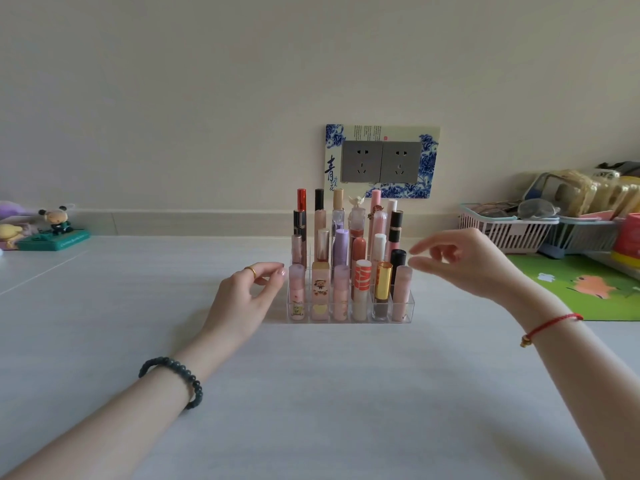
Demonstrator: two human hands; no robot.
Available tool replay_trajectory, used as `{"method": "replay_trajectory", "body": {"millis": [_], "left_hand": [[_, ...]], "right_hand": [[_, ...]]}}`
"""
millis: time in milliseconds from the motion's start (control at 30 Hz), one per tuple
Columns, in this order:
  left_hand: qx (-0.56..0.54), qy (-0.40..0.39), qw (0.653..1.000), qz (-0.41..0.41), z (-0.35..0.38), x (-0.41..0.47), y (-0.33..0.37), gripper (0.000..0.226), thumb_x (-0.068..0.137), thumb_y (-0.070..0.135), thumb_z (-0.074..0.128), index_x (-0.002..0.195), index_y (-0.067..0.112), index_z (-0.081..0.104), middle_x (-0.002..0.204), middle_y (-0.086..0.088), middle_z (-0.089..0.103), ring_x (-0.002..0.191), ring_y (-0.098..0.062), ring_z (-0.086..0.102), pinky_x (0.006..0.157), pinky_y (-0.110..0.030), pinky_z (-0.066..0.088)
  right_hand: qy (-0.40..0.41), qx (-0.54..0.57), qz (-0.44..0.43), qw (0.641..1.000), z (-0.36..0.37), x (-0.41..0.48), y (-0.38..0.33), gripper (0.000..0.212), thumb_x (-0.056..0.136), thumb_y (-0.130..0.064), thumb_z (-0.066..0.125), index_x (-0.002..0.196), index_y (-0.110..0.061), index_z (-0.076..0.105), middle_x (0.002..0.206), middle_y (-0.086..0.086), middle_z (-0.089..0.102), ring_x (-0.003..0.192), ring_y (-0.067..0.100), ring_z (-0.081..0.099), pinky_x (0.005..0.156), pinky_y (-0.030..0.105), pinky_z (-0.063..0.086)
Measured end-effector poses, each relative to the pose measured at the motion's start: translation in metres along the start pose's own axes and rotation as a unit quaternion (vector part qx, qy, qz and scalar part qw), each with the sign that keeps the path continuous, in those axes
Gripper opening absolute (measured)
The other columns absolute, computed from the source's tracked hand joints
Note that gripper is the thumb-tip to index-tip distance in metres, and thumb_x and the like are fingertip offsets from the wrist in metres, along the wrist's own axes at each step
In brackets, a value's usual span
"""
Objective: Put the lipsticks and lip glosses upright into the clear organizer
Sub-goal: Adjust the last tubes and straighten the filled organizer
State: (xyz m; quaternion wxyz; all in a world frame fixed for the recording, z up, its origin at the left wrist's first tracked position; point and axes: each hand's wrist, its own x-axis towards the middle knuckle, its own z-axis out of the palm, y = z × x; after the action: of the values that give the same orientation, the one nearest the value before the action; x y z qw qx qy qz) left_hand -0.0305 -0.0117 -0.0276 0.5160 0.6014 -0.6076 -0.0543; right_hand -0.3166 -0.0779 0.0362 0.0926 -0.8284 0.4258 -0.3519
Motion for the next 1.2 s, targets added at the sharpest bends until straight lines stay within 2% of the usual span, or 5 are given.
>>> {"method": "replay_trajectory", "body": {"millis": [233, 533, 767, 1033, 1200], "left_hand": [[0.006, -0.019, 0.999, -0.028, 0.001, -0.002, 0.003, 0.026, 0.09, 0.031, 0.05, 0.108, 0.016, 0.063, 0.1, 0.01, 0.062, 0.097, -0.008, 0.053, 0.079, -0.018, 0.035], [0.005, -0.059, 0.997, -0.058, 0.002, -0.001, -0.002, 0.038, 0.09, 0.039, 0.048, 0.117, 0.015, 0.06, 0.116, 0.004, 0.062, 0.104, -0.007, 0.052, 0.088, -0.02, 0.032], [-0.008, -0.114, 0.991, -0.067, 0.002, -0.002, -0.004, 0.089, 0.062, 0.077, 0.035, 0.124, 0.017, 0.055, 0.131, 0.004, 0.056, 0.121, -0.008, 0.048, 0.096, -0.021, 0.032], [-0.025, -0.153, 0.986, -0.065, 0.001, -0.004, -0.002, 0.075, 0.054, 0.092, 0.026, 0.088, 0.037, 0.065, 0.103, 0.02, 0.067, 0.109, -0.006, 0.056, 0.096, -0.027, 0.038], [0.008, -0.17, 0.984, -0.056, 0.003, -0.001, -0.009, 0.104, 0.047, 0.094, 0.038, 0.123, 0.026, 0.054, 0.127, 0.014, 0.057, 0.122, -0.004, 0.048, 0.103, -0.03, 0.037]], "right_hand": [[-0.037, -0.012, -0.019, 0.999, 0.007, -0.001, -0.004, 0.014, 0.073, -0.033, 0.069, 0.084, -0.025, 0.069, 0.063, -0.005, 0.054, 0.052, 0.007, 0.036, 0.052, 0.021, 0.031], [-0.034, -0.027, -0.03, 0.999, 0.008, -0.001, -0.004, 0.006, 0.074, -0.032, 0.069, 0.078, -0.028, 0.066, 0.063, -0.007, 0.055, 0.053, 0.007, 0.038, 0.053, 0.02, 0.032], [-0.037, -0.03, -0.027, 0.998, 0.009, -0.001, -0.004, 0.01, 0.074, -0.033, 0.068, 0.081, -0.026, 0.067, 0.063, -0.006, 0.054, 0.053, 0.007, 0.038, 0.053, 0.019, 0.032], [0.042, -0.017, -0.032, 0.998, 0.007, 0.002, -0.01, 0.003, 0.077, -0.03, 0.066, 0.079, -0.028, 0.067, 0.058, -0.007, 0.053, 0.052, 0.01, 0.038, 0.051, 0.02, 0.032], [0.125, 0.009, 0.028, 0.992, 0.013, 0.007, -0.005, 0.021, 0.089, -0.021, 0.051, 0.094, -0.01, 0.067, 0.065, -0.002, 0.059, 0.056, 0.013, 0.051, 0.052, 0.015, 0.039]]}}
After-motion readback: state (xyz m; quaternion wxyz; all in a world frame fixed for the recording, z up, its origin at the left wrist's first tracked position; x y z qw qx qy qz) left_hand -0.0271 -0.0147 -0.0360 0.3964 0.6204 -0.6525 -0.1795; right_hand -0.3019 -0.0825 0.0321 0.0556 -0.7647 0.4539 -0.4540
